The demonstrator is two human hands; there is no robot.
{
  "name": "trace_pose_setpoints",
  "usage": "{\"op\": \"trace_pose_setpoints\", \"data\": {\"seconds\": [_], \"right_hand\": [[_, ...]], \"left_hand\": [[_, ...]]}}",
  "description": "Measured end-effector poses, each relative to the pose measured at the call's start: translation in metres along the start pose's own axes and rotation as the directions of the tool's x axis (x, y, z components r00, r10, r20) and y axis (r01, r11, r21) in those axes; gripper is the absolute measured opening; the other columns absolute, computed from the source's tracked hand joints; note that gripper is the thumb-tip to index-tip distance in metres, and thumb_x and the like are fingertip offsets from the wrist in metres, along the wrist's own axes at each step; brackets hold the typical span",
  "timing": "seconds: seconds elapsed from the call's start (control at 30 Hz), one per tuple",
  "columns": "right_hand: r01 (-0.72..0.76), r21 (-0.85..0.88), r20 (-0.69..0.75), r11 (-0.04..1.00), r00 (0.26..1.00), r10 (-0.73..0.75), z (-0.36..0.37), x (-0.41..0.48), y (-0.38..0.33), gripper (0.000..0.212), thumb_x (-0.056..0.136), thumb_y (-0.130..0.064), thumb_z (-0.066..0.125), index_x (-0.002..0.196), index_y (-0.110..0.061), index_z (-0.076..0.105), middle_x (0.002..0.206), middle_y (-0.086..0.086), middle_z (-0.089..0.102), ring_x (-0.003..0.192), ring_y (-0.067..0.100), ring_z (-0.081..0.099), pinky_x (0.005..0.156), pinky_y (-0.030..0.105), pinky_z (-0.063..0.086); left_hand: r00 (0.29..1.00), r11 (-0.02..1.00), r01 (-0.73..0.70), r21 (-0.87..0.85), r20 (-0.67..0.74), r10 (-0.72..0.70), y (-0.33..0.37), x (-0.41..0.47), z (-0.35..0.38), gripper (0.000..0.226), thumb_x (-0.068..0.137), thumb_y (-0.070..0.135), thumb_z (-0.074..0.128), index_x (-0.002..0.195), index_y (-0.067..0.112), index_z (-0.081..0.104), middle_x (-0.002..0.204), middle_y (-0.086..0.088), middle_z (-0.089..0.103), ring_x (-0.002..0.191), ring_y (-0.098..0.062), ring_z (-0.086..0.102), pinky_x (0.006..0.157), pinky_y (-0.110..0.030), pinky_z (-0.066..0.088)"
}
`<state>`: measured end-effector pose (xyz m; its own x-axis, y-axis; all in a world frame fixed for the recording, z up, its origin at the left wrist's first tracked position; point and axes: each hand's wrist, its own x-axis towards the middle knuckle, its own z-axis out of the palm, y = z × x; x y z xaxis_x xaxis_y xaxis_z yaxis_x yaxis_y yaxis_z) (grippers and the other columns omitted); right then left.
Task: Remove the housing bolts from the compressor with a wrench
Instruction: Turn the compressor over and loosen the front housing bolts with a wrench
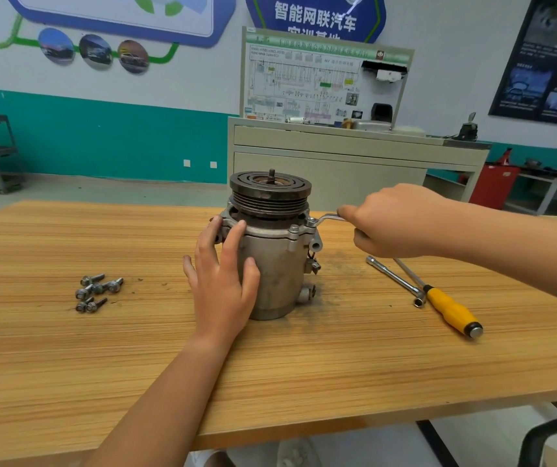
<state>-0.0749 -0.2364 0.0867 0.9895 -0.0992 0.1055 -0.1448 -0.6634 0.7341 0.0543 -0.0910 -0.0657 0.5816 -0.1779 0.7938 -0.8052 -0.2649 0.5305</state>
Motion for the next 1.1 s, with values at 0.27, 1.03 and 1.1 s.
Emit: {"op": "trace_pose_setpoints", "data": {"seconds": [0.27, 1.03, 1.1], "right_hand": [[-0.008, -0.037, 0.004, 0.999, 1.0, 0.009, 0.013, 0.005, 0.004, 0.024, 0.097, -0.024, 0.031, 0.111, -0.013, 0.046, 0.055, -0.004, 0.038, 0.045, 0.009, 0.034, 0.04, 0.023, 0.021], [-0.248, 0.7, -0.144, 0.669, 0.869, 0.473, 0.033, -0.007, -0.01, 0.024, 0.098, -0.026, 0.035, 0.102, -0.011, 0.053, 0.062, 0.0, 0.046, 0.055, 0.02, 0.046, 0.048, 0.03, 0.031], [-0.289, 0.611, -0.059, 0.737, 0.912, 0.406, 0.028, -0.019, -0.018, 0.023, 0.097, -0.028, 0.035, 0.102, -0.015, 0.053, 0.063, -0.001, 0.044, 0.056, 0.016, 0.043, 0.046, 0.028, 0.029]], "left_hand": [[1.0, 1.0, -0.011, -0.003, -0.001, 0.011, 0.0, 0.0, 0.0, 0.044, 0.086, 0.031, 0.037, 0.131, 0.031, 0.033, 0.145, -0.014, 0.034, 0.133, -0.029, 0.035, 0.098, -0.071, 0.023], [1.0, 1.0, -0.009, 0.004, -0.006, 0.009, -0.001, 0.001, 0.001, 0.044, 0.086, 0.033, 0.036, 0.13, 0.033, 0.03, 0.145, -0.014, 0.033, 0.133, -0.029, 0.034, 0.099, -0.071, 0.023], [1.0, 1.0, -0.008, 0.007, -0.002, 0.008, -0.001, 0.001, 0.001, 0.045, 0.086, 0.033, 0.036, 0.13, 0.033, 0.03, 0.146, -0.013, 0.033, 0.134, -0.029, 0.035, 0.099, -0.07, 0.022]]}}
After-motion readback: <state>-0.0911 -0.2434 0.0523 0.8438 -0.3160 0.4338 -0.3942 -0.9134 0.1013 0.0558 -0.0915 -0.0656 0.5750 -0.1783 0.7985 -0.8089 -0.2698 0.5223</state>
